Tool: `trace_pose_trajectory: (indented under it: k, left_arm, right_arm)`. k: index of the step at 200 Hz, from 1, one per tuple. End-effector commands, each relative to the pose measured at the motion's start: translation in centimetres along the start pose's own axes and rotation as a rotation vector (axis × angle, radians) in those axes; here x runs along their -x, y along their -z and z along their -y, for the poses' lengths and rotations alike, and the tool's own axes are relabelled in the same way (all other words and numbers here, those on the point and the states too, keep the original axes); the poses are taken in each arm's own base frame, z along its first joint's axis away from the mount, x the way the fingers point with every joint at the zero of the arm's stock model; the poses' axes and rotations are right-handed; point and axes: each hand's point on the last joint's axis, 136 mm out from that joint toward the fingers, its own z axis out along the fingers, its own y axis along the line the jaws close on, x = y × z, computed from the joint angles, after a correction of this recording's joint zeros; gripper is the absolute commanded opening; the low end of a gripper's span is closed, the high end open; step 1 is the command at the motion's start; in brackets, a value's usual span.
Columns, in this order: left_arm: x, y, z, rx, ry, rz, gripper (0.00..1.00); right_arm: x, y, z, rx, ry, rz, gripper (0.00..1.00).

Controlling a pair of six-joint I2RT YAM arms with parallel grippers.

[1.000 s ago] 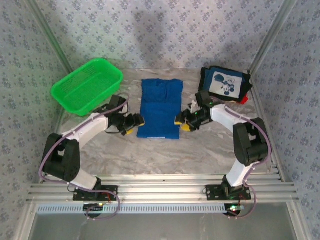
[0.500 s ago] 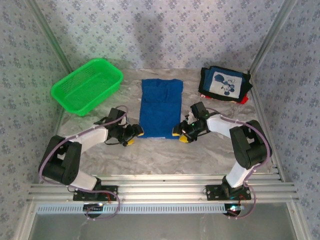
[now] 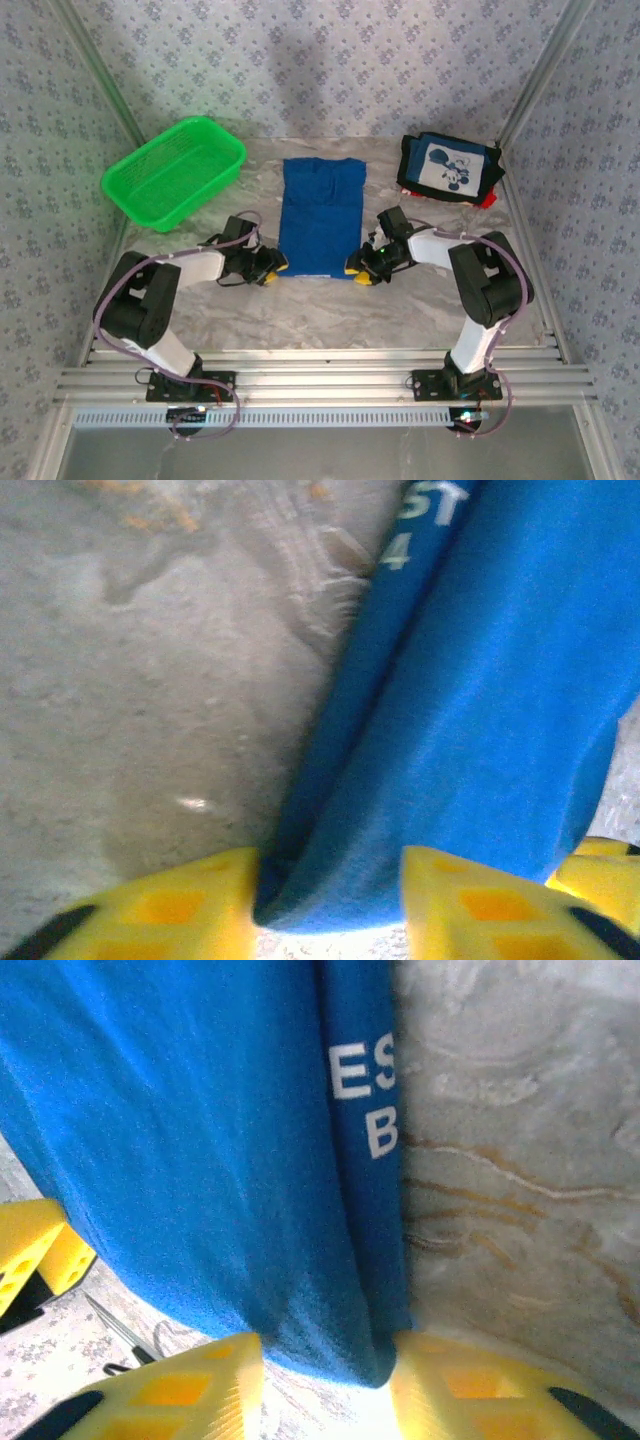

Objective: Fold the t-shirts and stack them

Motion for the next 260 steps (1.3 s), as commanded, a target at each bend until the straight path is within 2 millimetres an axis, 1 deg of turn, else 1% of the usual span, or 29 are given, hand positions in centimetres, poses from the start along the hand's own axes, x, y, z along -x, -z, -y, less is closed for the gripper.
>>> trace_pose_trajectory:
  k: [1, 11, 21, 22, 32, 52, 69, 86, 99, 100, 117, 130, 145, 154, 167, 178, 202, 211, 218, 226, 229, 242, 260]
  left_arm:
    - [-0.4, -0.4, 0.7, -0.014, -0.024, -0.022, 0.24]
    - [-0.5, -0.3, 0.5, -0.009, -0.021, -0.019, 0.15]
    - [-0.6, 0.0, 0.4, -0.003, -0.025, -0.016, 0.07]
    - [-0.6, 0.0, 0.4, -0.002, -0.025, -0.016, 0.06]
    - [-0.9, 0.3, 0.3, 0.007, -0.029, -0.020, 0.00]
    - [-2.0, 0.9, 0.1, 0.027, -0.051, -0.034, 0.00]
    - [-3.0, 1.7, -0.7, 0.048, -0.053, -0.034, 0.00]
    - [-4.6, 2.7, -1.4, 0.059, -0.039, -0.033, 0.00]
    - [-6.4, 3.5, -1.5, 0.064, -0.049, -0.038, 0.00]
    - [-6.5, 3.5, -1.6, 0.067, -0.050, -0.040, 0.00]
    - [-8.8, 4.7, -2.2, 0.095, -0.069, -0.036, 0.00]
    - [-10.4, 5.3, -2.8, 0.093, -0.055, -0.034, 0.00]
    - [-12.1, 6.1, -3.4, 0.086, -0.033, -0.027, 0.00]
    - [-13.1, 6.8, -3.6, 0.085, -0.032, -0.022, 0.00]
    - [-14.0, 8.0, -3.6, 0.072, -0.037, -0.002, 0.00]
    - [-14.5, 8.9, -3.3, 0.048, -0.037, 0.011, 0.00]
    - [-14.7, 10.4, -1.6, 0.002, -0.055, 0.030, 0.00]
    - [-14.4, 11.1, -0.6, -0.008, -0.078, 0.042, 0.00]
    - [-14.2, 11.8, 0.4, -0.015, -0.098, 0.054, 0.00]
    - [-13.9, 12.5, 1.6, -0.026, -0.120, 0.069, 0.00]
    - [-13.8, 12.8, 2.0, -0.031, -0.126, 0.074, 0.00]
    - [-13.3, 13.6, 3.8, -0.051, -0.148, 0.085, 0.00]
    - [-12.8, 14.4, 5.7, -0.077, -0.161, 0.091, 0.00]
  right_arm:
    - [1.0, -0.6, 0.3, -0.018, -0.018, 0.022, 0.28]
    - [1.1, -0.6, 0.4, -0.021, -0.023, 0.023, 0.19]
    - [0.8, -0.5, 0.5, -0.026, -0.026, 0.023, 0.13]
    - [0.8, -0.5, 0.6, -0.028, -0.028, 0.025, 0.11]
    - [0.5, -0.3, 0.7, -0.031, -0.032, 0.022, 0.06]
    - [-0.5, 0.6, 1.0, -0.046, -0.034, 0.019, 0.00]
    - [-1.8, 1.5, 1.2, -0.053, -0.036, 0.016, 0.00]
    - [-4.1, 2.4, 1.4, -0.062, -0.029, 0.004, 0.00]
    - [-6.0, 3.1, 1.8, -0.083, -0.010, 0.001, 0.00]
    - [-6.3, 3.1, 2.1, -0.088, -0.014, -0.002, 0.00]
    - [-9.3, 3.1, 3.0, -0.091, -0.038, -0.029, 0.00]
    - [-11.8, 3.2, 3.2, -0.093, -0.033, -0.036, 0.00]
    - [-14.0, 3.6, 3.3, -0.103, -0.024, -0.036, 0.00]
    - [-14.8, 4.0, 3.5, -0.105, -0.028, -0.031, 0.00]
    - [-15.8, 4.7, 3.6, -0.097, -0.036, -0.017, 0.00]
    - [-16.3, 5.4, 3.4, -0.082, -0.045, 0.000, 0.00]
    - [-16.5, 7.1, 1.7, -0.020, -0.055, 0.040, 0.00]
    - [-16.5, 7.6, 1.2, -0.013, -0.047, 0.044, 0.00]
    - [-16.4, 8.2, 0.3, 0.000, -0.027, 0.054, 0.00]
    - [-16.6, 8.7, 0.1, -0.015, -0.028, 0.053, 0.00]
    - [-16.6, 9.1, -0.4, -0.010, -0.024, 0.055, 0.00]
    - [-16.7, 10.1, -1.3, -0.012, 0.003, 0.053, 0.00]
    - [-15.6, 11.9, -3.3, 0.015, 0.019, 0.084, 0.00]
